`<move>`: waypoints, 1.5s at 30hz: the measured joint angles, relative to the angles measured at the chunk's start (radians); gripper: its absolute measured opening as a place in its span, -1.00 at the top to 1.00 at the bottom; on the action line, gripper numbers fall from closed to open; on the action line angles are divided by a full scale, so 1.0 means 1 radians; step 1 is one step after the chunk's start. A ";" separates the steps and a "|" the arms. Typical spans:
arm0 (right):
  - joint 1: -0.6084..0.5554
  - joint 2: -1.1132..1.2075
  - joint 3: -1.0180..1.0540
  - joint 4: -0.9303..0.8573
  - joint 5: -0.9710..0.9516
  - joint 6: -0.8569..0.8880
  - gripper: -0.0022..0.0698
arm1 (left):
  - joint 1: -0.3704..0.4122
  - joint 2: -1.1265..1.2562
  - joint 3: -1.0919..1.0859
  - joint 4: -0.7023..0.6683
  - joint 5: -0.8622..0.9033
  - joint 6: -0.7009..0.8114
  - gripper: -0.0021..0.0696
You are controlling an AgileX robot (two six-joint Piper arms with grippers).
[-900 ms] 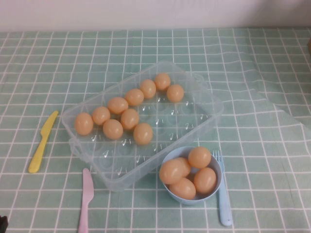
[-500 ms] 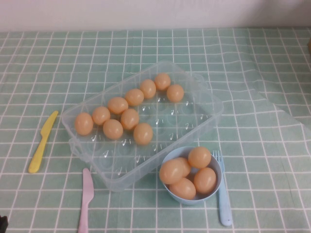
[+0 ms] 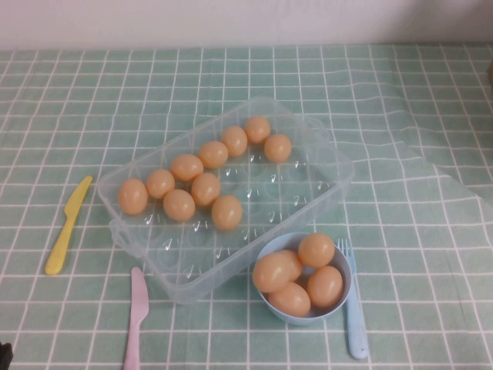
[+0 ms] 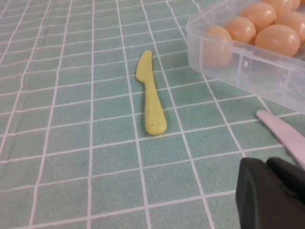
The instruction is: Take an egg out of the egg box
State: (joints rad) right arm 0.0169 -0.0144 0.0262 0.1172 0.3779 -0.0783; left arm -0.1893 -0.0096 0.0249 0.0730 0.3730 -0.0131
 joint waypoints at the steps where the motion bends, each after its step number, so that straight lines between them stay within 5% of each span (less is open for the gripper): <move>1: 0.000 0.000 0.000 0.000 0.000 0.000 0.99 | 0.000 0.000 0.000 0.000 0.000 0.000 0.95; 9: 0.000 0.000 0.000 0.024 -0.036 0.000 0.99 | 0.000 0.000 0.000 0.000 0.000 0.000 0.95; 28: 0.000 0.000 0.000 0.602 -0.183 0.000 0.99 | 0.000 0.000 0.000 0.000 0.000 0.000 0.95; 35: 0.000 0.000 0.000 0.664 -0.247 -0.068 0.99 | 0.000 0.000 0.000 0.000 0.000 0.000 0.95; 45: 0.000 0.154 -0.174 0.717 -0.021 -0.074 0.99 | 0.000 0.000 0.000 0.000 0.000 0.001 0.95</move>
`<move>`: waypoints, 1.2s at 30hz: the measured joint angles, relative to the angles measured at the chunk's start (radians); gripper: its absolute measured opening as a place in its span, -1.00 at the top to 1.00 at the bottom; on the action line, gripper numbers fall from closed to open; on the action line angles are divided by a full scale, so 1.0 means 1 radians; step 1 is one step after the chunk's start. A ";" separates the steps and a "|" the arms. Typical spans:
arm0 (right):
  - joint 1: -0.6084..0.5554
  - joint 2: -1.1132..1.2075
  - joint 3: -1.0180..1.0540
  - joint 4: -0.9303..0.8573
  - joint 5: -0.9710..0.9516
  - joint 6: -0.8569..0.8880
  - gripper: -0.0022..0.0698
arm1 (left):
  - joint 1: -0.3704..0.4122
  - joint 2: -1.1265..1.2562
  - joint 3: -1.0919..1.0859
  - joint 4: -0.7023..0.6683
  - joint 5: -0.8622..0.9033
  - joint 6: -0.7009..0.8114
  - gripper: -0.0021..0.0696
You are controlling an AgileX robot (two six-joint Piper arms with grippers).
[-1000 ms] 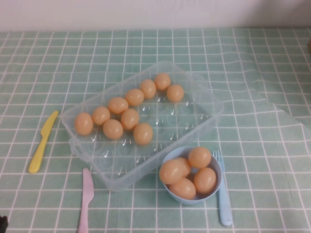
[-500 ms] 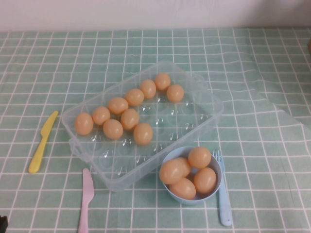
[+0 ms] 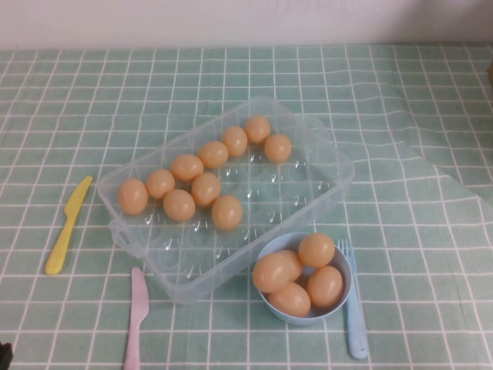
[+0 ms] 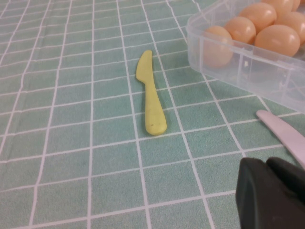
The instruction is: Take an egg out of the egg box
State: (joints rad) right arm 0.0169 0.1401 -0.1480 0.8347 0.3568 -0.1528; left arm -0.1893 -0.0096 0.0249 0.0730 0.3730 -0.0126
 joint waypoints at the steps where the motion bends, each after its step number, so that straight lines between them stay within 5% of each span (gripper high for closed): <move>1: 0.000 0.037 -0.030 -0.011 0.039 -0.002 0.99 | 0.000 0.000 0.000 0.000 0.000 0.000 0.95; 9: 0.000 0.434 -0.298 -0.144 0.430 -0.058 0.99 | 0.000 0.000 0.000 0.000 0.000 0.000 0.95; 21: 0.013 0.900 -0.604 -0.256 0.609 -0.101 0.99 | 0.000 0.000 0.000 0.000 0.000 0.000 0.95; 36: 0.374 1.319 -0.979 -0.380 0.619 -0.101 0.99 | 0.000 0.000 0.000 0.000 0.000 0.000 0.95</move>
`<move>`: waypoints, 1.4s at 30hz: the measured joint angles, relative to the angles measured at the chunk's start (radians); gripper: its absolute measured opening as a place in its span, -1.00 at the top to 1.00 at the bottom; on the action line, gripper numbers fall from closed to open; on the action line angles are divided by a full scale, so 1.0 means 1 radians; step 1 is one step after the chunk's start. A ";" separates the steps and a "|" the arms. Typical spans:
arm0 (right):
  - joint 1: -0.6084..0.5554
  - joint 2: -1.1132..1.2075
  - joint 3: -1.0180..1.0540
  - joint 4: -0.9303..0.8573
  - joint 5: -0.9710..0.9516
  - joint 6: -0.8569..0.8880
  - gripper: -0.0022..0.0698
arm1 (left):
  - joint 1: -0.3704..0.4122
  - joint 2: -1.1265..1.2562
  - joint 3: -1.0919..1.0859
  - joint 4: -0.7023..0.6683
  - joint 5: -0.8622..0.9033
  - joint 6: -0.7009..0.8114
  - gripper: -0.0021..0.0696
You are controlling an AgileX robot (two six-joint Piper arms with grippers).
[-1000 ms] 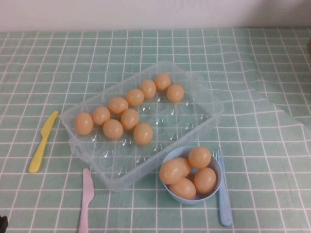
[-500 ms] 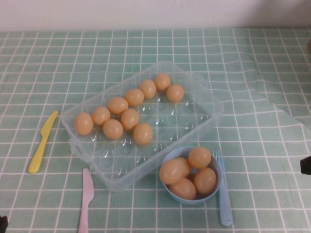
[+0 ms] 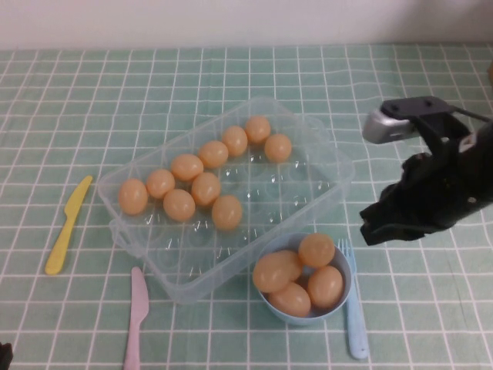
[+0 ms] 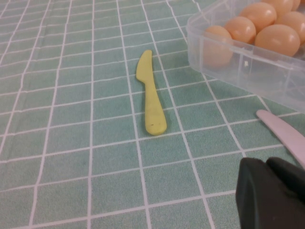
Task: Take an egg out of the egg box
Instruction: Pick up the egg from the plastic box
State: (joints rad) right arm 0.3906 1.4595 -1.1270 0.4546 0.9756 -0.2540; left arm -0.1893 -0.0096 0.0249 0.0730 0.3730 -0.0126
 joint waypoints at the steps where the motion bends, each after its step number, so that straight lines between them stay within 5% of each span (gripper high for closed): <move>1: 0.015 0.021 -0.024 -0.013 0.012 0.000 0.99 | 0.000 0.000 0.000 0.000 0.000 0.000 0.95; 12: 0.103 0.258 -0.355 -0.068 0.066 0.012 0.98 | 0.000 0.000 0.000 0.000 0.000 0.000 0.95; 16: 0.112 0.353 -0.483 -0.118 0.070 0.119 0.85 | 0.000 0.000 0.000 0.000 0.000 0.000 0.95; 19: 0.112 0.429 -0.572 -0.165 0.071 0.233 0.57 | 0.000 0.000 0.000 0.000 0.000 0.000 0.95; 24: 0.112 0.561 -0.708 -0.187 0.062 0.413 -0.15 | 0.000 0.000 0.000 0.000 0.000 0.000 0.95; 28: 0.112 0.651 -0.785 -0.189 0.022 0.503 -0.46 | 0.000 0.000 0.000 0.000 0.000 0.000 0.95; 42: 0.112 0.810 -0.954 -0.276 -0.070 0.662 -0.53 | 0.000 0.000 0.000 0.000 0.000 0.000 0.95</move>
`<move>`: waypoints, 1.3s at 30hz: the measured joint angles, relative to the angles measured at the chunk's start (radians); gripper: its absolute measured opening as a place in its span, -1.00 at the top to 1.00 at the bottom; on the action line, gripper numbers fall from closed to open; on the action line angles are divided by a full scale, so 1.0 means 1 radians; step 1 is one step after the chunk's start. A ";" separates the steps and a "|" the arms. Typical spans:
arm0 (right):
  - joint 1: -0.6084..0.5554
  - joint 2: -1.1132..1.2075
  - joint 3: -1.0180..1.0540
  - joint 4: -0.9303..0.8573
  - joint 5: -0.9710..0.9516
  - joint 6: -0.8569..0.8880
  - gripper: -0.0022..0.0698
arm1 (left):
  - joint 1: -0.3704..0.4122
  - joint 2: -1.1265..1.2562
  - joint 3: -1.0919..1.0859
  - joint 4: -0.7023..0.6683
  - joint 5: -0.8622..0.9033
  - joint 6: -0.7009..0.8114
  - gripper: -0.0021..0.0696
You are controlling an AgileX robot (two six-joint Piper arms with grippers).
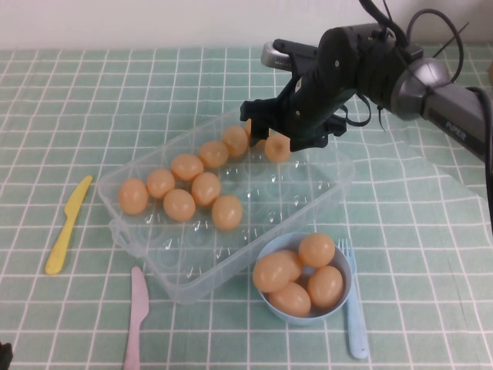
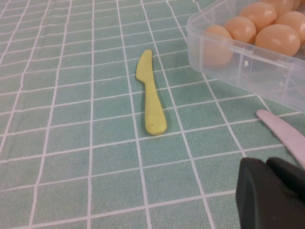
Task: Take an egg out of the egg box
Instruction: Pick up the egg from the plastic box
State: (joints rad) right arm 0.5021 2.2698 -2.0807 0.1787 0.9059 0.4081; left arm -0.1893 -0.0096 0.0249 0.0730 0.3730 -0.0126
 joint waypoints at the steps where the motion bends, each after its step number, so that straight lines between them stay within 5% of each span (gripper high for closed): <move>1: 0.000 0.004 0.000 -0.007 -0.002 0.003 -0.53 | 0.000 0.000 0.000 0.000 0.000 0.000 0.95; 39: 0.000 0.098 -0.032 -0.090 -0.095 0.014 -0.43 | 0.000 0.000 0.000 0.000 0.000 0.000 0.95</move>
State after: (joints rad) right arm 0.5021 2.3678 -2.1129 0.0886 0.8113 0.4218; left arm -0.1893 -0.0096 0.0249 0.0730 0.3730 -0.0126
